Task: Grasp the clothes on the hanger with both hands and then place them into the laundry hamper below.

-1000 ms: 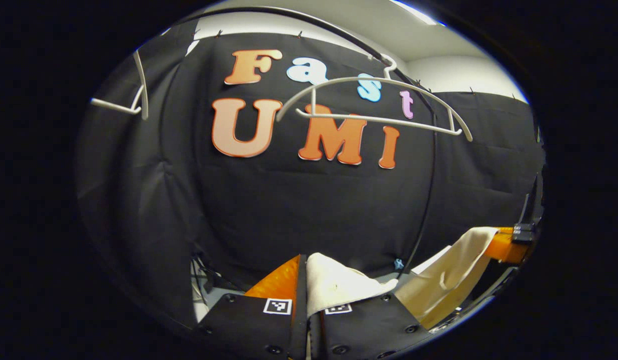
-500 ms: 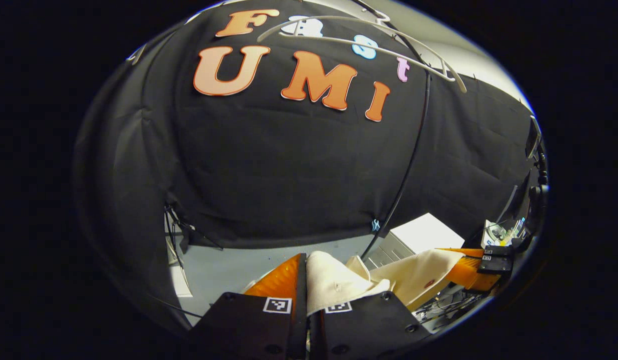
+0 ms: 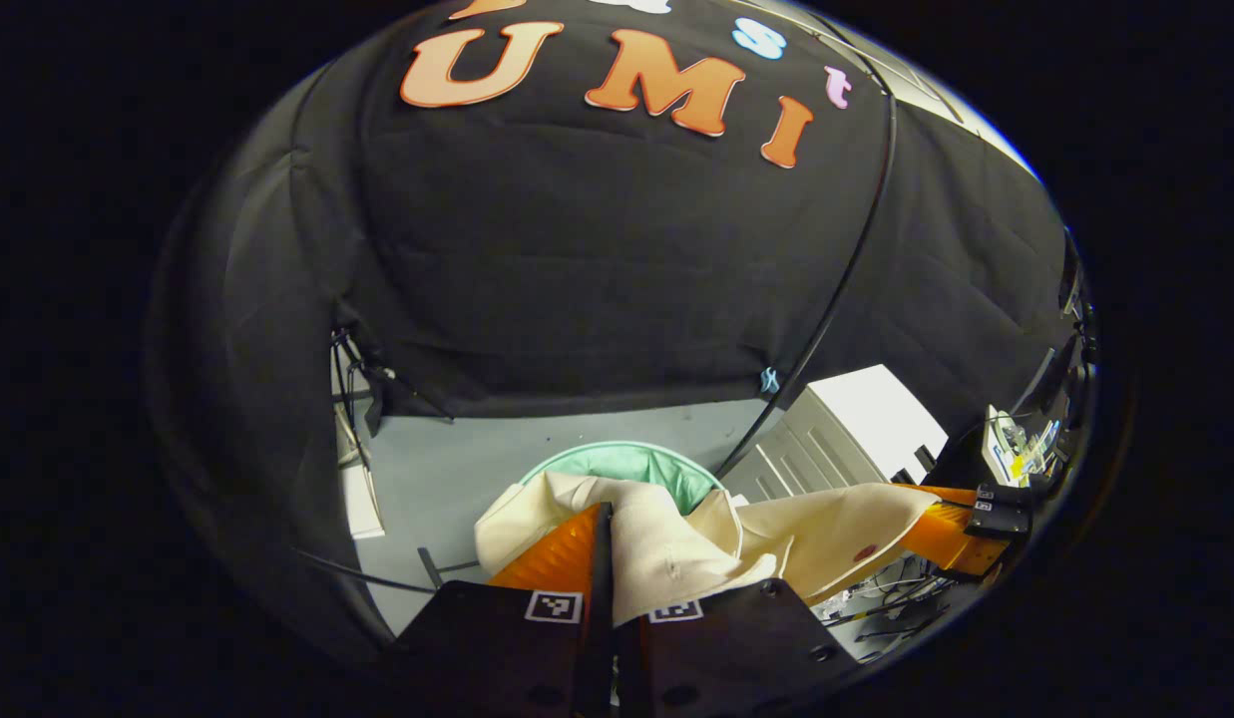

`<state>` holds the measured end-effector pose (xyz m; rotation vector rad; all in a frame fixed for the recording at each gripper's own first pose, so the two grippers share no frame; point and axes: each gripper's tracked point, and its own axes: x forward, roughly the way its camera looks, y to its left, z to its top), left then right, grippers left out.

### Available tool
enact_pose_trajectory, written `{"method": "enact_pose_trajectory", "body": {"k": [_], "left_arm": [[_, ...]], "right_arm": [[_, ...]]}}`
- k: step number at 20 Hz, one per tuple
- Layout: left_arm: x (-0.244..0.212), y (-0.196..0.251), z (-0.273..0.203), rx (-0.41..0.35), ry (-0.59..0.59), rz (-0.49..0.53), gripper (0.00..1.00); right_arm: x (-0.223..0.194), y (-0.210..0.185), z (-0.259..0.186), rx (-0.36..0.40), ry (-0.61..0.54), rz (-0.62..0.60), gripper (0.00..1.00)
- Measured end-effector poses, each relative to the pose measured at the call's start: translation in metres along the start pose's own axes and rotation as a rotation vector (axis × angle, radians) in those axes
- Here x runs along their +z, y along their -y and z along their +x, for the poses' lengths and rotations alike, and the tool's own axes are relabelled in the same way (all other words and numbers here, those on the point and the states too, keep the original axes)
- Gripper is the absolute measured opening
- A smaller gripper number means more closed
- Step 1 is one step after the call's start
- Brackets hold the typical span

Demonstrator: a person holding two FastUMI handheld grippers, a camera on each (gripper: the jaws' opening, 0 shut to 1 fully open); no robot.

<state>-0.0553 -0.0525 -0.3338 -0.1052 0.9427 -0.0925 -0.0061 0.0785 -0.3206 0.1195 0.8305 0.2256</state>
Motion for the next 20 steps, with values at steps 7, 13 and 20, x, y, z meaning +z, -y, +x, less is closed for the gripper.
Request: {"method": "enact_pose_trajectory", "body": {"k": [7, 13, 20], "left_arm": [[-0.044, -0.009, 0.025, 0.013, -0.115, -0.020, 0.12], [-0.058, -0.019, 0.028, 0.044, -0.171, -0.015, 0.39], [-0.070, -0.026, 0.024, 0.068, -0.195, -0.031, 0.96]], "right_arm": [[-0.047, 0.011, 0.021, -0.030, -0.129, 0.017, 0.03], [-0.064, 0.010, 0.027, -0.016, -0.165, 0.041, 0.24], [-0.074, 0.011, 0.025, -0.023, -0.200, 0.071, 0.91]]}}
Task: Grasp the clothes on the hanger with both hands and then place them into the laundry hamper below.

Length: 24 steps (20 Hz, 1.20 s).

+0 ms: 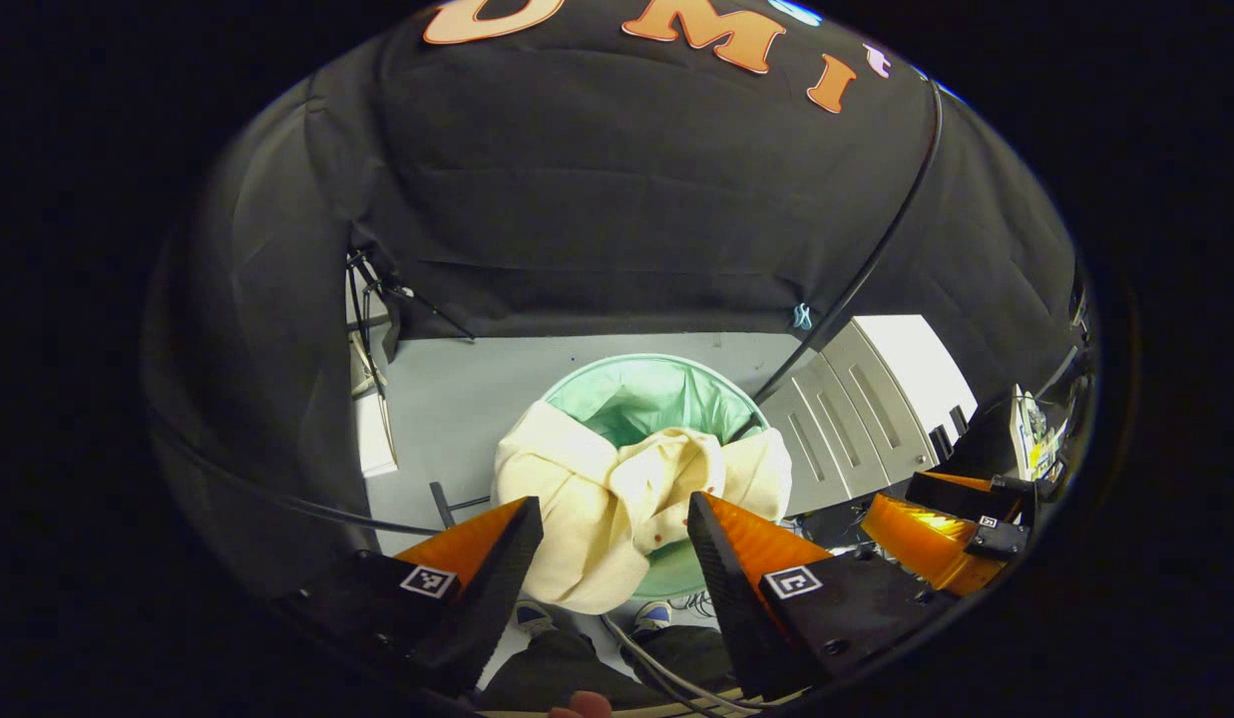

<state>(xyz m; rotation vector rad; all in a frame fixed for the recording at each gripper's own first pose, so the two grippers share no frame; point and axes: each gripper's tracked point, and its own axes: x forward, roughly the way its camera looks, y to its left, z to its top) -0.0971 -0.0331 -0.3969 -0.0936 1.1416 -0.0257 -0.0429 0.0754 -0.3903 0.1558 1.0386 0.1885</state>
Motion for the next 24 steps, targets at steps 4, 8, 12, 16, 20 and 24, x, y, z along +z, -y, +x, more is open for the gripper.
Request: {"method": "enact_pose_trajectory", "body": {"k": [4, 8, 12, 16, 20, 24], "left_arm": [[0.001, 0.000, -0.006, 0.001, 0.014, 0.002, 0.97], [0.005, 0.003, -0.015, -0.010, 0.042, 0.021, 0.97], [0.014, 0.006, -0.031, -0.016, 0.083, 0.027, 0.98], [0.027, 0.001, -0.059, 0.001, 0.152, 0.043, 0.97], [0.051, 0.001, -0.099, 0.003, 0.250, 0.042, 0.97], [0.087, -0.001, -0.143, 0.010, 0.384, 0.006, 1.00]], "right_arm": [[-0.006, 0.002, -0.001, 0.001, -0.007, -0.006, 0.94], [-0.009, -0.005, -0.005, 0.011, -0.007, -0.028, 0.94], [-0.010, -0.006, -0.016, -0.002, 0.008, -0.045, 0.94], [-0.001, -0.014, -0.037, 0.007, 0.053, -0.028, 0.94], [0.030, -0.015, -0.071, -0.016, 0.140, -0.059, 0.94], [0.080, -0.031, -0.110, -0.012, 0.278, -0.110, 0.94]]}}
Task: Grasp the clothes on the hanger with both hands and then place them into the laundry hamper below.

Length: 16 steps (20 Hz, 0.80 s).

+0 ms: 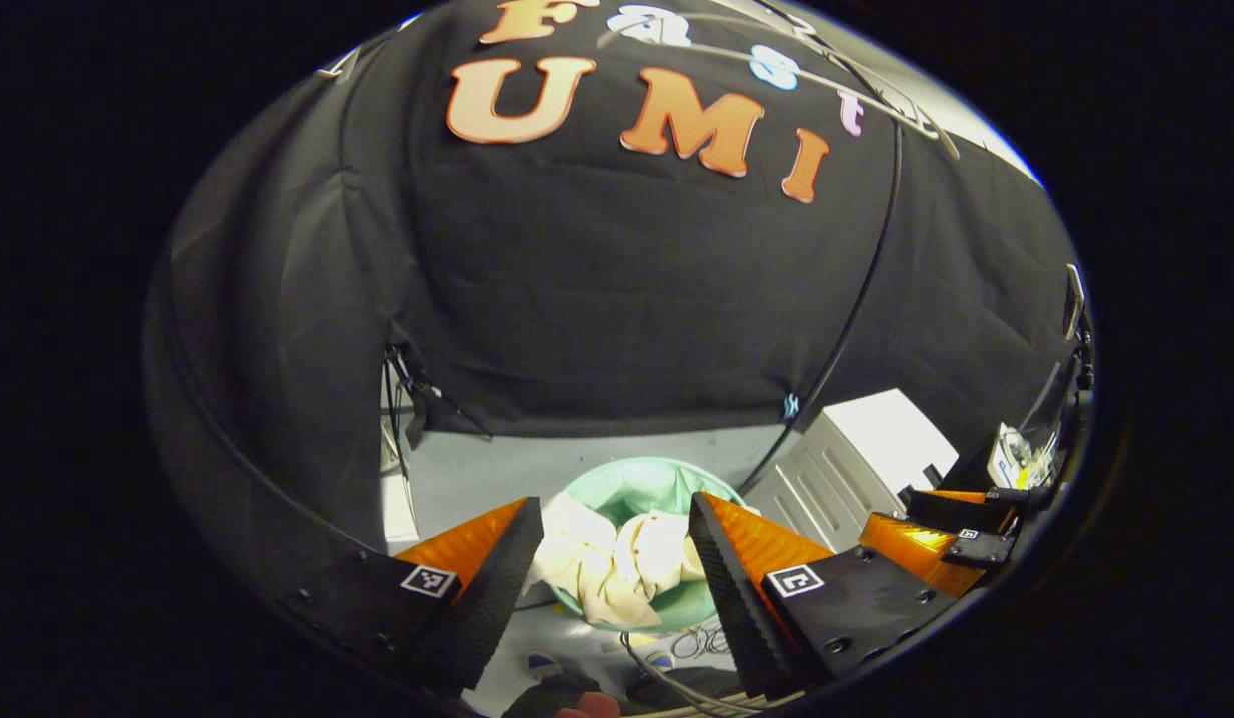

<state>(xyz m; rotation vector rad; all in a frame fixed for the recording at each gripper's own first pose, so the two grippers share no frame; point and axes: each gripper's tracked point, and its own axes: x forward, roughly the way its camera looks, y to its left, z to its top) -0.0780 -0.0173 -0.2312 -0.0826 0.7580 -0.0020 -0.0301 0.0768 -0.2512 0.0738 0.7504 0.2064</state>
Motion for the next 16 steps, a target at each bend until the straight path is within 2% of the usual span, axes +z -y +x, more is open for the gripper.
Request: {"method": "enact_pose_trajectory", "body": {"k": [4, 5, 7, 10, 12, 13, 14, 15, 16], "left_arm": [[0.060, -0.005, -0.032, 0.021, 0.166, 0.011, 0.96], [0.076, -0.006, -0.044, 0.025, 0.210, -0.004, 1.00], [0.105, -0.008, -0.062, 0.022, 0.305, -0.027, 0.96], [0.139, -0.012, -0.083, 0.024, 0.415, -0.046, 0.96], [0.162, -0.015, -0.100, 0.031, 0.481, -0.040, 1.00], [0.174, -0.016, -0.110, 0.033, 0.519, -0.040, 0.96], [0.183, -0.017, -0.118, 0.036, 0.556, -0.040, 1.00], [0.191, -0.018, -0.125, 0.039, 0.584, -0.041, 0.92], [0.198, -0.021, -0.132, 0.045, 0.610, -0.045, 0.92]], "right_arm": [[0.066, -0.013, -0.036, 0.029, 0.151, -0.014, 0.94], [0.083, -0.015, -0.044, 0.034, 0.194, -0.012, 0.94], [0.118, -0.015, -0.064, 0.028, 0.302, -0.024, 0.94], [0.150, -0.014, -0.089, 0.019, 0.428, -0.053, 0.94], [0.172, -0.004, -0.108, -0.020, 0.502, -0.064, 0.94], [0.184, 0.004, -0.119, -0.046, 0.550, -0.068, 0.94], [0.197, 0.010, -0.130, -0.067, 0.602, -0.072, 0.94], [0.211, 0.015, -0.142, -0.085, 0.643, -0.077, 0.94], [0.222, 0.018, -0.152, -0.096, 0.674, -0.083, 0.93]]}}
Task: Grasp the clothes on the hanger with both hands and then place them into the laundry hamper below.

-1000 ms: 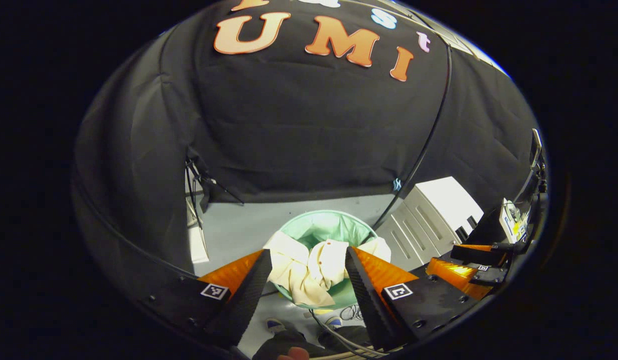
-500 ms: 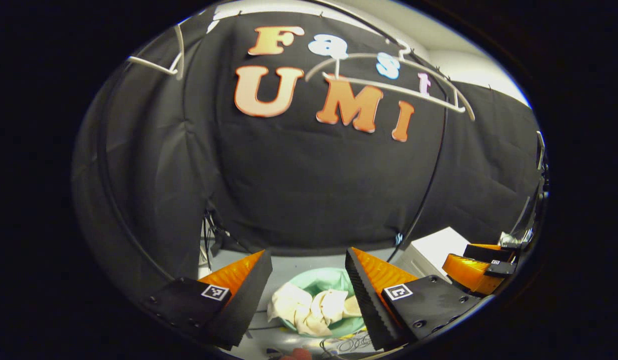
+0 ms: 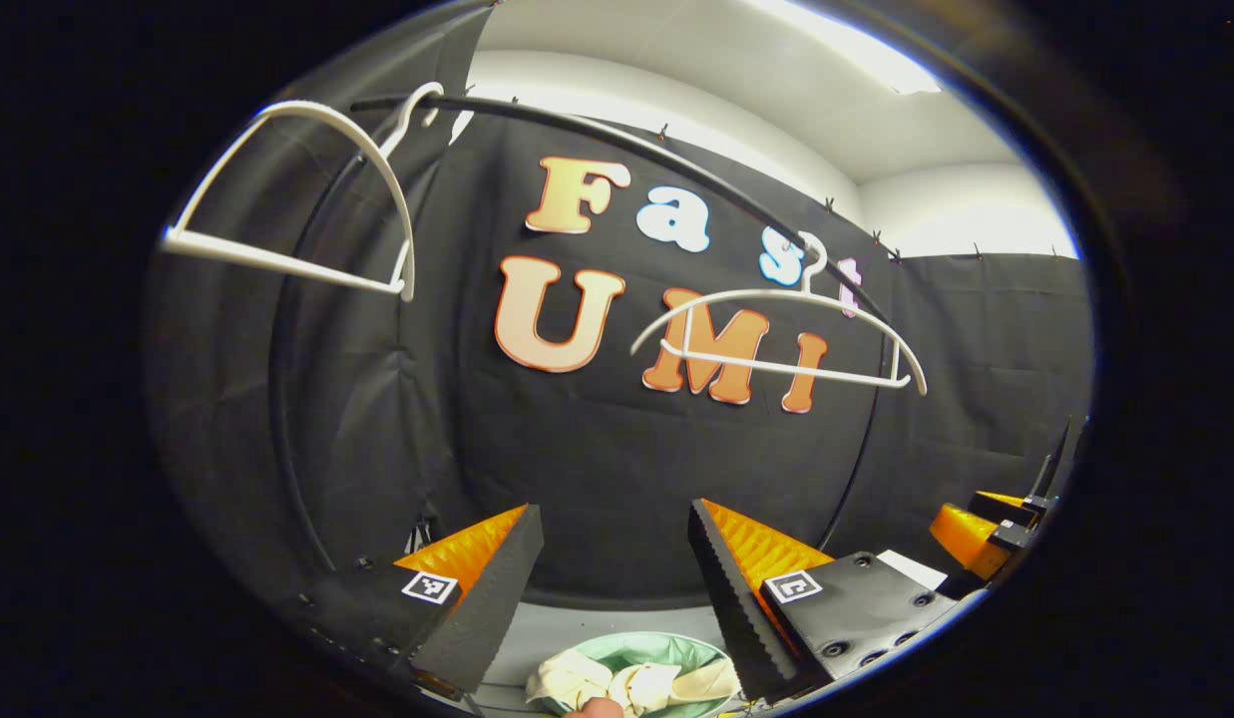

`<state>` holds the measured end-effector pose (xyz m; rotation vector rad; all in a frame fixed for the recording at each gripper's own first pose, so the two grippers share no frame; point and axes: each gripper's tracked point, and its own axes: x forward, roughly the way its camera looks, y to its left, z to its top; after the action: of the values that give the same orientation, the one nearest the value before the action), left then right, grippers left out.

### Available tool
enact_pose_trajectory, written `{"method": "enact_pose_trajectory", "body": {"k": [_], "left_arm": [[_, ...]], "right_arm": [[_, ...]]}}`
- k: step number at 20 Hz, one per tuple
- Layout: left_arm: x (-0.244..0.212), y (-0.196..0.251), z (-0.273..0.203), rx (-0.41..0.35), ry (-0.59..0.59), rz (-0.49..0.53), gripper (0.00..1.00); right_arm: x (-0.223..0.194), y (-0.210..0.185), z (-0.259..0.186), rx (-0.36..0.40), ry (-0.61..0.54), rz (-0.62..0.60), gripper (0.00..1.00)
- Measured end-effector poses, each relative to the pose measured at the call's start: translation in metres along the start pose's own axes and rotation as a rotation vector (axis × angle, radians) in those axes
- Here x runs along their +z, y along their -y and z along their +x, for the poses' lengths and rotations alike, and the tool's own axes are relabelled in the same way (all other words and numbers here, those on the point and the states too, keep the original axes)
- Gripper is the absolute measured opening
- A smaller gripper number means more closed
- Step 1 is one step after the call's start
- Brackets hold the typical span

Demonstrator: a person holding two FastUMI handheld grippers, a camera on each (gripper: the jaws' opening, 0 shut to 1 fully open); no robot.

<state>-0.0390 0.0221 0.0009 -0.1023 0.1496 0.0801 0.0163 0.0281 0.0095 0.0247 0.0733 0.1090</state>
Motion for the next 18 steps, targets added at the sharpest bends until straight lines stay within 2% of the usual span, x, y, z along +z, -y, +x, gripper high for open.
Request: {"method": "enact_pose_trajectory", "body": {"k": [3, 4, 6, 7, 8, 9, 10, 11, 12, 13, 14, 18], "left_arm": [[0.031, -0.007, -0.009, 0.030, 0.092, 0.010, 0.96], [0.038, -0.007, -0.010, 0.033, 0.123, 0.018, 1.00], [0.052, -0.008, -0.014, 0.034, 0.163, 0.029, 1.00], [0.055, -0.009, -0.018, 0.035, 0.173, 0.031, 1.00], [0.058, -0.008, -0.022, 0.035, 0.183, 0.030, 0.96], [0.058, -0.009, -0.021, 0.034, 0.190, 0.030, 0.96], [0.058, -0.009, -0.019, 0.032, 0.192, 0.034, 1.00], [0.058, -0.009, -0.019, 0.030, 0.191, 0.041, 1.00], [0.058, -0.009, -0.019, 0.029, 0.191, 0.046, 0.96], [0.060, -0.007, -0.020, 0.025, 0.196, 0.045, 1.00], [0.061, -0.005, -0.019, 0.017, 0.201, 0.039, 0.96], [0.068, 0.001, -0.009, 0.003, 0.215, 0.026, 0.96]], "right_arm": [[0.031, 0.017, -0.002, -0.048, 0.083, -0.033, 0.93], [0.040, 0.019, -0.004, -0.056, 0.113, -0.038, 0.93], [0.055, 0.020, -0.008, -0.062, 0.158, -0.042, 0.93], [0.058, 0.022, -0.010, -0.065, 0.172, -0.036, 0.93], [0.062, 0.023, -0.012, -0.069, 0.187, -0.031, 0.93], [0.066, 0.026, -0.014, -0.078, 0.205, -0.029, 0.93], [0.067, 0.030, -0.014, -0.091, 0.216, -0.028, 0.93], [0.067, 0.033, -0.015, -0.107, 0.213, -0.026, 0.93], [0.067, 0.036, -0.015, -0.118, 0.214, -0.021, 0.93], [0.070, 0.036, -0.016, -0.119, 0.222, -0.016, 0.93], [0.074, 0.037, -0.016, -0.118, 0.232, -0.014, 0.93], [0.080, 0.049, -0.026, -0.125, 0.253, -0.034, 0.93]]}}
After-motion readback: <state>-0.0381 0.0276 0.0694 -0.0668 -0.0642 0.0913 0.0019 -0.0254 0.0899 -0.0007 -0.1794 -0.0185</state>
